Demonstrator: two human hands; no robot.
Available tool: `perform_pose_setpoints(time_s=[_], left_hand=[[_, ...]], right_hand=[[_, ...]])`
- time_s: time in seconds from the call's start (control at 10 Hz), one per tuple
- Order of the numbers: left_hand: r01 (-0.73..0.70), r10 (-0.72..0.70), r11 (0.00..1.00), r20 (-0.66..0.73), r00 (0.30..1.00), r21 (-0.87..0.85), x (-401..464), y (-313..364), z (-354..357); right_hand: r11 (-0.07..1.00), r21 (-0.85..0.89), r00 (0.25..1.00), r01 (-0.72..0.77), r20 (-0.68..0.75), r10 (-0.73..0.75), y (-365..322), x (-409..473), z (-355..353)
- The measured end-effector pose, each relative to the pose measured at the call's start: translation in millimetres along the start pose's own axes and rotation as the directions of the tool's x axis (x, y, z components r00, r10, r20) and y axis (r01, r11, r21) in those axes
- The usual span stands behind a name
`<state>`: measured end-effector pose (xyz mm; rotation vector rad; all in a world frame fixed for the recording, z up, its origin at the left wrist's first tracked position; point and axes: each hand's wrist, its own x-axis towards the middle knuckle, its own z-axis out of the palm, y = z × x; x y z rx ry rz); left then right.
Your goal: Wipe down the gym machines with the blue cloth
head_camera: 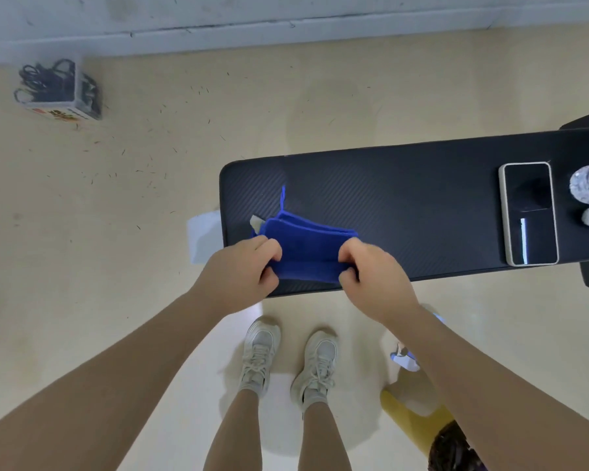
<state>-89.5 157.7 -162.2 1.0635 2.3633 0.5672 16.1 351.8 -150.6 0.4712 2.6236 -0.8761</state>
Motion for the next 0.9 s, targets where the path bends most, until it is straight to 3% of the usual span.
perform_pose_setpoints(time_s=[0.1,0.2,0.3,0.4,0.5,0.6,0.8,0.9], left_hand=[[0.114,-0.124,0.990,-0.130,0.984,-0.087,23,2,-7],[0.325,-0.327,0.945,-0.050,0.944,-0.044,43,-3,-2],[0.335,-0.338,0.938,0.019,0.941,0.087,42,-8,9],[0.379,-0.379,0.925,0.060,0.924,0.002,39,-13,7],[0.444,-0.448,0.873,0.024,0.893,-0.204,41,-20,-3],[0.487,-0.523,0.784,0.013,0.852,-0.385,46,-27,-10],[0.524,-0.535,0.810,0.032,0.844,-0.264,44,-38,-13],[0.524,-0.530,0.822,0.037,0.847,-0.223,23,-32,-32]], right_hand=[[0.986,0.105,0.973,-0.128,-0.178,0.146,1,21,-2],[0.912,0.170,0.910,-0.373,-0.127,0.396,2,32,10],[0.741,0.399,0.808,-0.540,-0.001,0.589,0,31,24],[0.624,0.553,0.768,-0.552,0.046,0.638,-4,31,28],[0.614,0.655,0.785,-0.440,-0.052,0.617,-10,41,20],[0.674,0.639,0.801,-0.371,-0.148,0.581,-14,57,9],[0.798,0.370,0.820,-0.475,-0.144,0.554,-16,52,-3],[0.870,0.279,0.877,-0.406,-0.149,0.457,-32,23,-20]])
